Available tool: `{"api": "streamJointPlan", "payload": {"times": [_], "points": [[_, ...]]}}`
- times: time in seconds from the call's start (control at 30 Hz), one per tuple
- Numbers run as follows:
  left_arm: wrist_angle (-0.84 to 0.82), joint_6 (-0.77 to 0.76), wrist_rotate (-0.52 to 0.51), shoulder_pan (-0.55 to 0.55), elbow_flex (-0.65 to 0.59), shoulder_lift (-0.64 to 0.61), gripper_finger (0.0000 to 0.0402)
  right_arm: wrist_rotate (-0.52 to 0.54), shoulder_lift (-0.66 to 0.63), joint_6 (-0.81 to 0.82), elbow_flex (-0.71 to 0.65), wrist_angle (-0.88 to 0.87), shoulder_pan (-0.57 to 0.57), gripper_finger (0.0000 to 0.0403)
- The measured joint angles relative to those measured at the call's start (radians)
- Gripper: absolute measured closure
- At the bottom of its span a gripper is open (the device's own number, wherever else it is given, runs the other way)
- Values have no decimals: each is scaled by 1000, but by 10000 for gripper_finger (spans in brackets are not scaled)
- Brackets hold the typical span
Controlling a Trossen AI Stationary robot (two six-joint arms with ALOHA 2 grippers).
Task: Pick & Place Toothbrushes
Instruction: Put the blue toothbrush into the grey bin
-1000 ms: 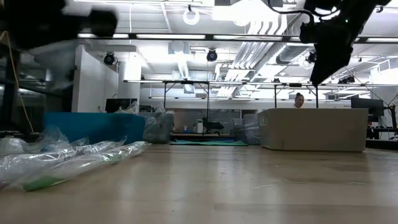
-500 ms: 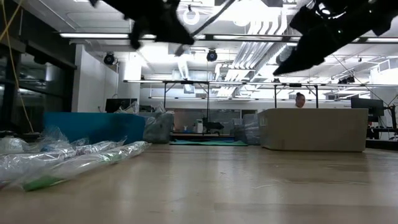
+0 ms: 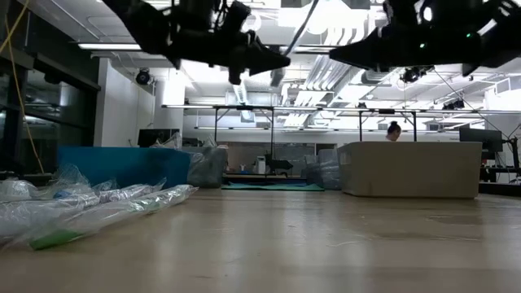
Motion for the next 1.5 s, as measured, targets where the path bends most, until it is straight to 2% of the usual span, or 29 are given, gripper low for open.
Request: {"api": "streamJointPlan", "payload": {"times": [0.17, 0.27, 0.33, 0.47, 0.6, 0.83, 1.37, 1.5], "points": [[123, -45, 47, 0, 0, 71, 390, -51, 134, -1, -2, 254, -32, 211], [137, -58, 51, 1, 1, 87, 391, -94, 213, -7, 1, 407, -48, 211], [136, -66, 51, 1, 2, 91, 391, -125, 256, -12, 20, 446, -57, 211], [139, -68, 50, 1, 2, 92, 391, -215, 328, -10, 96, 422, -66, 211], [137, -68, 48, 1, 2, 92, 391, -222, 377, -13, 159, 412, -66, 211], [128, -68, 47, 1, 2, 92, 391, -186, 363, -12, 168, 369, -66, 217], [116, -72, -28, 1, 2, 92, 391, -184, 303, -21, 169, 309, -66, 344], [86, -25, -35, 1, 2, 92, 361, -163, 302, -21, 169, 285, -67, 360]]}}
